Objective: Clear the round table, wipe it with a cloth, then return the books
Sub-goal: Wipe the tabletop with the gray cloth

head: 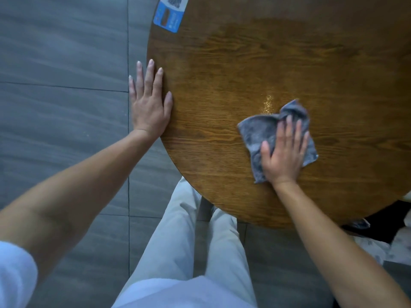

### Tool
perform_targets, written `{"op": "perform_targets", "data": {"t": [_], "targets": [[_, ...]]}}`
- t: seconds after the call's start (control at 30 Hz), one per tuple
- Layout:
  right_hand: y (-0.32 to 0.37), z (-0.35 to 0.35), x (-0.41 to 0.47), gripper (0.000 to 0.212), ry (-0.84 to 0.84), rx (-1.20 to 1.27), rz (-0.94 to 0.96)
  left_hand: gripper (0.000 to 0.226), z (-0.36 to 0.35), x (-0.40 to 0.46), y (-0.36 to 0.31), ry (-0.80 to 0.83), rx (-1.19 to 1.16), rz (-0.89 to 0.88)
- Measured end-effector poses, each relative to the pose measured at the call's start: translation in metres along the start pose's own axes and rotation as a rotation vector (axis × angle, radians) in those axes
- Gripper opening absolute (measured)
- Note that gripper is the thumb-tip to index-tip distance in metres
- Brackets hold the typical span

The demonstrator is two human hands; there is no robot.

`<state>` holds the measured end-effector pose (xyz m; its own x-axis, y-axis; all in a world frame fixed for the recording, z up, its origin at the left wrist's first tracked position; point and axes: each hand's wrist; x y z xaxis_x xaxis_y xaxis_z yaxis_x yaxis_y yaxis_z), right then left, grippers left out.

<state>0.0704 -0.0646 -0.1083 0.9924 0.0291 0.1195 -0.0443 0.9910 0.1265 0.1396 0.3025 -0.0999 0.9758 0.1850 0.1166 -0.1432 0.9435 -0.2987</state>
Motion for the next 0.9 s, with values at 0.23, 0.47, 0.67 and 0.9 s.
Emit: {"op": "perform_targets", "data": {"t": [0.23,0.47,0.67,0.9], "targets": [[0.025,-0.008,0.074,0.074,-0.064,-0.038,-0.293,0.065,-0.003,-0.027,-0.038,0.052,-0.228,-0.196],[0.099,0.003,-0.051,0.069,0.061,0.143,0.255,0.061,-0.005,-0.027,-0.046,0.041,-0.12,-0.182],[0.025,0.015,-0.098,0.071,0.101,0.068,0.234,0.065,0.003,-0.05,-0.064,0.105,-0.056,-0.294],[-0.096,0.023,-0.02,0.071,-0.006,-0.101,-0.418,0.064,-0.007,-0.071,-0.075,0.152,0.065,-0.252]]}}
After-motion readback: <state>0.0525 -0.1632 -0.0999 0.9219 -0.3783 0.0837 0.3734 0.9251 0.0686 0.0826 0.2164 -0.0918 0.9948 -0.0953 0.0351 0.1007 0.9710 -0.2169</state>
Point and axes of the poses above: each hand's wrist, its own x-axis towards the middle knuckle, its own z-axis out of the back of the hand, y = z × x, and after that the axes turned 13 degrees about -y, right-handed
